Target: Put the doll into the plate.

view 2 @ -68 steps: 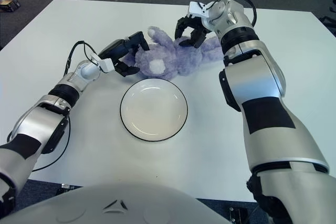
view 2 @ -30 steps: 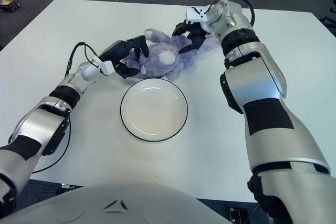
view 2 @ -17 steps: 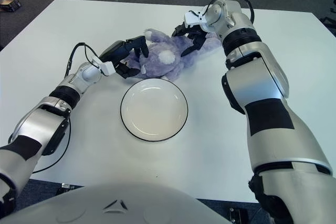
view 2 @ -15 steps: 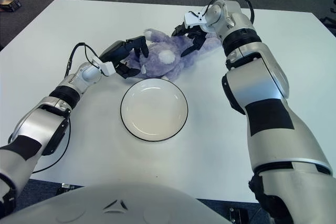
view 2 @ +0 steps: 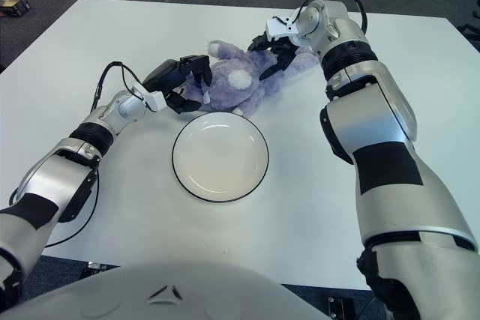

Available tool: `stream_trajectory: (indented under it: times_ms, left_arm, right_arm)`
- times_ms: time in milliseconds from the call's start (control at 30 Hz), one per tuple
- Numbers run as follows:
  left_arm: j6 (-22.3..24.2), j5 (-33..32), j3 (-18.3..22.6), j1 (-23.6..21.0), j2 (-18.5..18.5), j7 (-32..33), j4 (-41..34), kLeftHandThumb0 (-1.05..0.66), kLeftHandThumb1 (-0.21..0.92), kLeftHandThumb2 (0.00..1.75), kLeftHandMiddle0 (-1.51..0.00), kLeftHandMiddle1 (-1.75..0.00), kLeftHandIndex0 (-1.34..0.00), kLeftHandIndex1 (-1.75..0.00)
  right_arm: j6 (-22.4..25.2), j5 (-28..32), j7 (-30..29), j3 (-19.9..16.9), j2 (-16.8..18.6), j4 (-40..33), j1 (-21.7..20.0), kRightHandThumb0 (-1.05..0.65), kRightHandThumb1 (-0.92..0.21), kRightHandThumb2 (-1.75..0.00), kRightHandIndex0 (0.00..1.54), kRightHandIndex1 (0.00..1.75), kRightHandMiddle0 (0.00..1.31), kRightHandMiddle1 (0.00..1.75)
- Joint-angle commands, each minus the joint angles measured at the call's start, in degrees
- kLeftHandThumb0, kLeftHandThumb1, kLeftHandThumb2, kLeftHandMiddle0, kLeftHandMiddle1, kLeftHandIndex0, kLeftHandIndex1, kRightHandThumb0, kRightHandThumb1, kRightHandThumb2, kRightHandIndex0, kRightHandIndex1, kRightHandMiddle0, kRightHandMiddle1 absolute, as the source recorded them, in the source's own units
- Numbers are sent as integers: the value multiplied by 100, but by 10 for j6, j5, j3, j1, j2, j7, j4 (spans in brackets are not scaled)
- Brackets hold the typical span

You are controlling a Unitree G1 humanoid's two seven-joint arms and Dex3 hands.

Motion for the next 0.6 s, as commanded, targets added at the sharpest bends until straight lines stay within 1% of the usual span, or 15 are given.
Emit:
stream_trajectory:
  times_ms: [0,167,267,333,400,433,467,500,567]
  left_arm:
    - [6,0,-1,-5,-1,-4,5,-1,47,107,-44,-153,-48,-175]
    - [5,-2,0,-4,-2,-2,5,-1,49,106,-41,-156,-47,-175]
    - [5,2,-1,-4,-1,5,4,-1,50,105,-39,-157,-46,-175]
    - [4,4,-1,-4,0,7,4,-1,50,105,-39,-159,-45,-175]
    - [3,5,-1,-4,2,7,4,-1,51,104,-37,-160,-44,-175]
    - [3,5,-1,-4,2,7,5,-1,51,104,-37,-160,-44,-175]
    - [2,3,-1,-4,2,5,6,-1,52,104,-36,-160,-44,-175]
    - [2,2,-1,-4,3,3,7,-1,52,103,-36,-160,-43,-175]
    - [1,-1,0,-5,3,-1,10,-1,53,103,-35,-161,-43,-175]
  right_arm:
    - [1,-2,14,4,6,9,41,-105,-79,-35,0,19,0,7]
    - [-6,-3,5,5,3,12,63,-105,-78,-34,2,19,0,9]
    - [-16,-25,-50,21,1,16,85,-105,-77,-34,3,21,0,14]
    - [-20,-36,-79,30,0,19,91,-103,-76,-34,4,22,0,20]
    - [-26,-46,-107,40,-2,19,96,-102,-75,-35,5,23,0,29]
    - [-29,-50,-120,43,-4,20,98,-102,-75,-36,5,23,0,39]
    - [-33,-56,-133,48,-5,19,101,-101,-75,-36,5,24,0,42]
    - [-36,-59,-143,51,-6,19,103,-100,-76,-38,4,23,0,51]
    - [-39,-67,-164,60,-8,20,107,-99,-78,-39,2,22,0,61]
